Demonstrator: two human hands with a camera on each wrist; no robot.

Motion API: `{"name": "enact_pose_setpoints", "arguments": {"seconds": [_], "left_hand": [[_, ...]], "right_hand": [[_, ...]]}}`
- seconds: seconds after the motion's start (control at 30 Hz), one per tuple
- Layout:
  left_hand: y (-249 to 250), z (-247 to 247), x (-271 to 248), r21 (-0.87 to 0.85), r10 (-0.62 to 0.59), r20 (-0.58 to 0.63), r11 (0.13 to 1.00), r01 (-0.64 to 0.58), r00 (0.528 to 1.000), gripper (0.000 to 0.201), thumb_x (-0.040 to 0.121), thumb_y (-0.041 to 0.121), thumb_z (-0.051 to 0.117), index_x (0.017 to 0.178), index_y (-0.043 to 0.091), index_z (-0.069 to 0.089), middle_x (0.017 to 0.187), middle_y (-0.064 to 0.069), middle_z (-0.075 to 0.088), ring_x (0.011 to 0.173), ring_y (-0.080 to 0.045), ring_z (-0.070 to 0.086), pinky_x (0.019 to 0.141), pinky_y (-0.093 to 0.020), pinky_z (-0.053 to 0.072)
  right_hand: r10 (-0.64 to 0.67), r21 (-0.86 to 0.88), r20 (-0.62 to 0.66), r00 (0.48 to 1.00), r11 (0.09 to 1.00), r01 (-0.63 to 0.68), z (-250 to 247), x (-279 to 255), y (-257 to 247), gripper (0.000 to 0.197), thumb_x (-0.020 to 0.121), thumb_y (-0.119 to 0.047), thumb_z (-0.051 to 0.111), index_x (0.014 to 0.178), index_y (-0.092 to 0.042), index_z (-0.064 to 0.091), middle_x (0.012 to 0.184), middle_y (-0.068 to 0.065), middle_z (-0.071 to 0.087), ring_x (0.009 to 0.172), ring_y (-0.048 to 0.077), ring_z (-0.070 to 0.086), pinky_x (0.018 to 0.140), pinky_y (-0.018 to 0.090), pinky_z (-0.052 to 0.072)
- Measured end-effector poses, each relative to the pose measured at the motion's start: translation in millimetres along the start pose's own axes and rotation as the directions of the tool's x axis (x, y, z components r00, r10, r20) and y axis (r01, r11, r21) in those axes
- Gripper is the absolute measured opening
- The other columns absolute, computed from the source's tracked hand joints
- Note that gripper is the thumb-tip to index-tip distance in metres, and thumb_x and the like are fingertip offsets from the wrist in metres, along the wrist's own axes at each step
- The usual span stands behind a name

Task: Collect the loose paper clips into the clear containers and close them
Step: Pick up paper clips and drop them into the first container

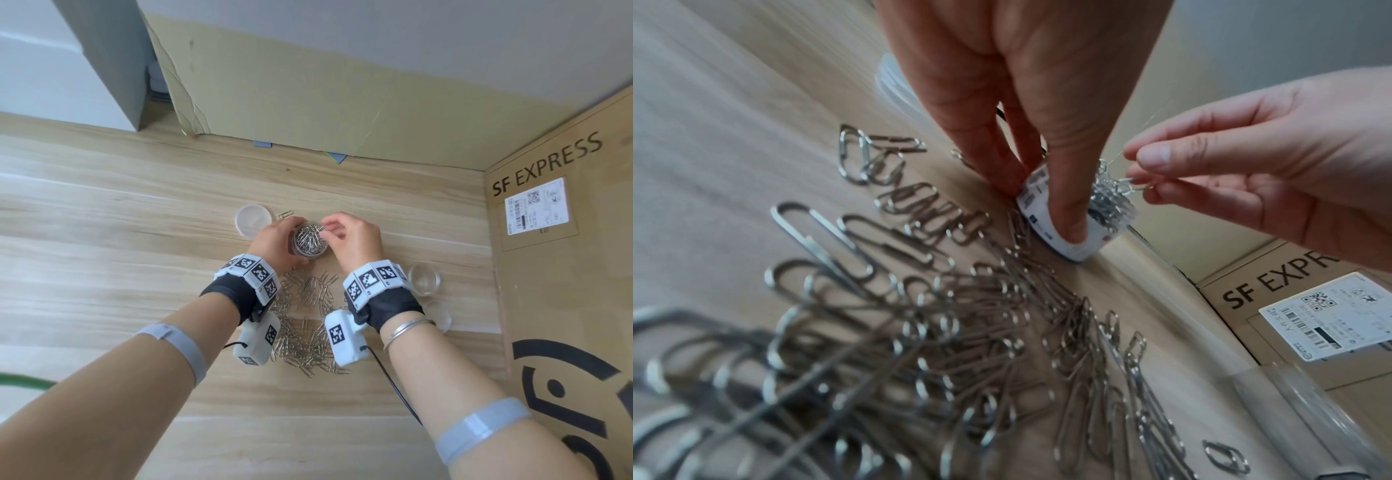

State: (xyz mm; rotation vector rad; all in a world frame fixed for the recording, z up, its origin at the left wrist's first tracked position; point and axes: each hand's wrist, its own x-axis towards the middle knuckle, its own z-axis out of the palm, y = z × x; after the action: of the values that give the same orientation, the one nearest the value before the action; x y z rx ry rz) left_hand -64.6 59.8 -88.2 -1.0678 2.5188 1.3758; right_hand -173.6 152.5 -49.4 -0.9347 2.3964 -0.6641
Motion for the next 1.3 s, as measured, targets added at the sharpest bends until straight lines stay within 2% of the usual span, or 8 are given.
{"name": "enact_pose_setpoints", "arguments": {"seconds": [0.17, 0.27, 0.37, 0.43, 0.6, 0.77, 0.97, 1.3], "left_hand": [[1, 1, 0, 0.008, 0.008, 0.001, 1.000, -0.008, 1.000, 0.070, 0.067, 0.010, 0.077, 0.128, 0.011, 0.045, 0.124, -0.011, 0.057, 0.113, -0.025, 0.054, 0.097, -0.029, 0.039], [1, 0, 0, 0.019, 0.003, 0.004, 1.000, -0.003, 1.000, 0.071, 0.067, 0.010, 0.077, 0.129, 0.012, 0.045, 0.126, -0.011, 0.056, 0.114, -0.025, 0.053, 0.097, -0.029, 0.039], [0, 1, 0, 0.022, -0.004, 0.010, 1.000, 0.004, 1.000, 0.073, 0.067, 0.011, 0.078, 0.131, 0.012, 0.043, 0.128, -0.011, 0.055, 0.117, -0.025, 0.051, 0.100, -0.030, 0.038], [-1, 1, 0, 0.016, -0.004, 0.013, 1.000, 0.004, 1.000, 0.073, 0.067, 0.011, 0.078, 0.131, 0.012, 0.043, 0.129, -0.011, 0.054, 0.118, -0.025, 0.051, 0.100, -0.030, 0.038], [-3, 3, -1, 0.015, 0.002, 0.000, 1.000, -0.002, 1.000, 0.072, 0.066, 0.012, 0.078, 0.130, 0.013, 0.044, 0.128, -0.010, 0.055, 0.116, -0.025, 0.052, 0.099, -0.030, 0.039], [-4, 4, 0, 0.019, 0.008, -0.003, 1.000, -0.008, 1.000, 0.072, 0.067, 0.013, 0.078, 0.130, 0.014, 0.044, 0.128, -0.009, 0.055, 0.115, -0.024, 0.052, 0.099, -0.030, 0.039], [-5, 4, 0, 0.013, 0.000, 0.001, 1.000, 0.000, 1.000, 0.074, 0.066, 0.013, 0.079, 0.130, 0.014, 0.043, 0.128, -0.009, 0.055, 0.116, -0.024, 0.053, 0.101, -0.031, 0.040], [-4, 4, 0, 0.004, -0.006, -0.006, 1.000, 0.006, 1.000, 0.073, 0.065, 0.011, 0.079, 0.129, 0.013, 0.045, 0.126, -0.010, 0.056, 0.114, -0.024, 0.054, 0.099, -0.029, 0.041]], "right_hand": [[0.023, 0.213, 0.161, 0.987, 0.975, -0.057, -4, -13, 3, 0.025, 0.088, -0.006, 0.059, 0.112, -0.011, 0.067, 0.106, 0.006, 0.072, 0.087, 0.007, 0.067, 0.085, 0.015, 0.052], [0.035, 0.273, 0.111, 0.993, 0.960, -0.064, -4, -18, 6, 0.022, 0.088, -0.003, 0.058, 0.107, -0.009, 0.068, 0.104, 0.007, 0.073, 0.086, 0.006, 0.065, 0.081, 0.011, 0.053], [0.071, 0.063, -0.004, 0.997, 0.995, -0.071, -6, -18, 18, 0.013, 0.084, -0.011, 0.065, 0.096, -0.014, 0.069, 0.095, 0.003, 0.072, 0.081, 0.010, 0.065, 0.081, 0.024, 0.056], [0.109, -0.120, 0.076, 0.991, 0.988, -0.099, -6, -22, 25, 0.020, 0.080, -0.020, 0.071, 0.099, -0.015, 0.066, 0.100, 0.001, 0.069, 0.090, 0.015, 0.064, 0.088, 0.033, 0.053], [0.137, -0.248, 0.309, 0.941, 0.967, -0.059, 10, -42, 35, 0.049, 0.070, -0.024, 0.079, 0.113, -0.013, 0.058, 0.117, 0.001, 0.056, 0.107, 0.015, 0.054, 0.094, 0.022, 0.042], [0.072, -0.285, 0.244, 0.967, 0.958, 0.001, 18, -49, 36, 0.017, 0.084, -0.008, 0.064, 0.100, -0.013, 0.064, 0.100, 0.003, 0.065, 0.084, 0.014, 0.057, 0.084, 0.031, 0.053], [0.082, -0.312, 0.244, 0.966, 0.950, -0.002, 23, -46, 32, 0.015, 0.084, -0.007, 0.057, 0.094, -0.015, 0.064, 0.086, 0.004, 0.071, 0.079, 0.021, 0.066, 0.077, 0.035, 0.057], [0.080, 0.050, -0.018, 0.997, 0.996, -0.079, -5, -24, 4, 0.011, 0.080, -0.009, 0.066, 0.088, -0.016, 0.064, 0.069, -0.011, 0.059, 0.065, 0.006, 0.057, 0.065, 0.015, 0.049]]}}
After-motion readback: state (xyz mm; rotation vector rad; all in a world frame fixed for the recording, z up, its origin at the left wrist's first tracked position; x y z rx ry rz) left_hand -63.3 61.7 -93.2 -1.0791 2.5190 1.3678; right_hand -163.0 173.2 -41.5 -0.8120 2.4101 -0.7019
